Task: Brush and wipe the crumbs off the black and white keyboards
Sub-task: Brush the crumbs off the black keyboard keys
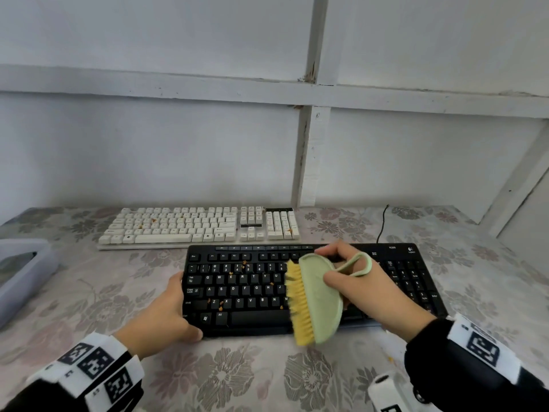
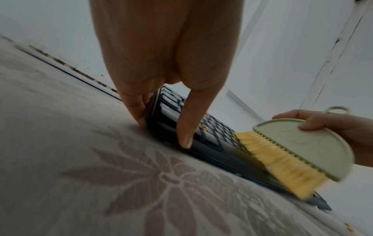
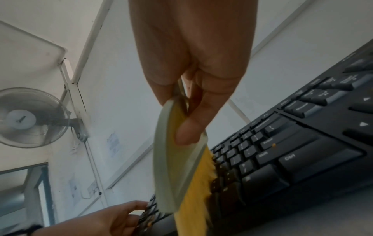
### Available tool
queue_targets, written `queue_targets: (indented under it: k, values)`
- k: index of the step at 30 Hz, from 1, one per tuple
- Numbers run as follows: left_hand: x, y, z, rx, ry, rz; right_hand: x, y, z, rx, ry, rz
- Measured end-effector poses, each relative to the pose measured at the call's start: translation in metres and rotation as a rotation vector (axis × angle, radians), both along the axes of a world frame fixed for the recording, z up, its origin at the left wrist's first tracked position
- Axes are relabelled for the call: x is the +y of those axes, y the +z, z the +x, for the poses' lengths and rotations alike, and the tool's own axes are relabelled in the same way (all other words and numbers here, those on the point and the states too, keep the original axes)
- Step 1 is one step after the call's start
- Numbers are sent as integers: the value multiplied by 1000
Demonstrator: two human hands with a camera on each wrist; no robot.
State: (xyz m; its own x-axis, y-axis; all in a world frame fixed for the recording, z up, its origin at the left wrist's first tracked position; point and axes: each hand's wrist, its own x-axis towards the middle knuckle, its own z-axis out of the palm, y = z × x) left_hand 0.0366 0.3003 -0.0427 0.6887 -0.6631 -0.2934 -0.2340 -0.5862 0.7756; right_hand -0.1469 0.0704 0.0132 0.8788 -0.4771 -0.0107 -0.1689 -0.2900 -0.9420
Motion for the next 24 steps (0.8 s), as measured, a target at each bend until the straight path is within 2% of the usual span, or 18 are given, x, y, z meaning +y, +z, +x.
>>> queue_targets:
  k: [3, 10, 13, 18, 24]
  values:
    - [-1, 1, -1, -2, -3, -4, 2, 3, -8, 31, 56, 18]
    - [-1, 1, -1, -14, 5, 16, -8, 9, 11, -135, -100, -14]
    - [0, 2, -2, -7, 5, 15, -3, 2, 9, -81, -82, -36]
    - [-1, 2, -2, -7, 3, 14, 5, 2, -6, 50, 53, 10]
    - [0, 2, -2, -1, 1, 12, 2, 15, 16, -149, -98, 32]
